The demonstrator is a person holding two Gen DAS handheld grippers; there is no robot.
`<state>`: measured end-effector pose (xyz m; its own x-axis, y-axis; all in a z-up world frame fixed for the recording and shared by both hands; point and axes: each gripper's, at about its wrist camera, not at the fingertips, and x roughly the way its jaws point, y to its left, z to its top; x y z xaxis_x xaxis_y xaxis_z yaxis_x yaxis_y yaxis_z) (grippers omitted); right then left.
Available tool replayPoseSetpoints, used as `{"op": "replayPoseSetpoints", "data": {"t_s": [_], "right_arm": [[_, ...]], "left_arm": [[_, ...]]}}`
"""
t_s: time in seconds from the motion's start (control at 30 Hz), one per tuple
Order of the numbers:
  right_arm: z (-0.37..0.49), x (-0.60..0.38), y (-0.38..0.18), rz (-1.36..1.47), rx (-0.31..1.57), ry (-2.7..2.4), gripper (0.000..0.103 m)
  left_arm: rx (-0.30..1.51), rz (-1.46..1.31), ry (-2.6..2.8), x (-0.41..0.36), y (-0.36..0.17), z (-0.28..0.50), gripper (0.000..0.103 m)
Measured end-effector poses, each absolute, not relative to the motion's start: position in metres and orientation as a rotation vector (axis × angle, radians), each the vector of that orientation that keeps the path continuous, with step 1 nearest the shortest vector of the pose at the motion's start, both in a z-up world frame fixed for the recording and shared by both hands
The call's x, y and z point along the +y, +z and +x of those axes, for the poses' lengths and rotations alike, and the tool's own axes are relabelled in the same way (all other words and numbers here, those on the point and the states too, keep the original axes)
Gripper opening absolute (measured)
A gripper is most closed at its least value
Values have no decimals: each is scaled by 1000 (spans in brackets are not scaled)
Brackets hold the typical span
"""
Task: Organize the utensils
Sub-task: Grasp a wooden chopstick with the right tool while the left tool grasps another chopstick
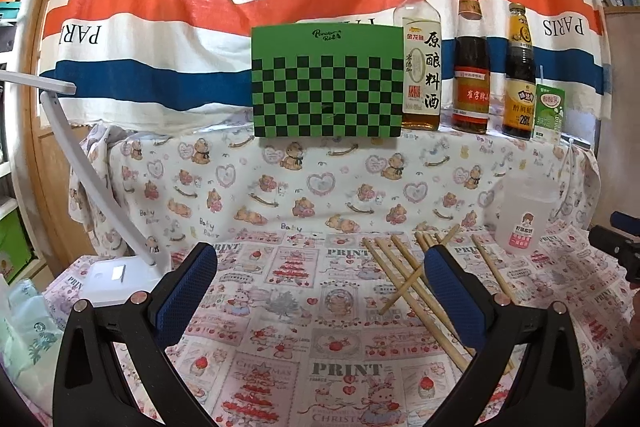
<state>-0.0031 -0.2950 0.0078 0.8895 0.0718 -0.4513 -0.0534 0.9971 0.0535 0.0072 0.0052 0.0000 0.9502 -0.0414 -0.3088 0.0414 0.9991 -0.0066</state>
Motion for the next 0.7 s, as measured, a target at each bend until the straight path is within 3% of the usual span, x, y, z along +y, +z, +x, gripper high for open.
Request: {"op": "replayPoseSetpoints", "data": {"t_s": [0.27, 0.43, 0.7], "right_arm": [[-8, -300, 10, 114, 434, 30, 103], [6, -303, 17, 133, 531, 32, 100], [31, -280, 39, 147, 726, 184, 43]], "left_arm": [[297, -39, 8, 12, 0, 3, 103], [306, -44, 9, 18, -1, 0, 103], [370, -38, -91, 10, 9, 13, 103]]}}
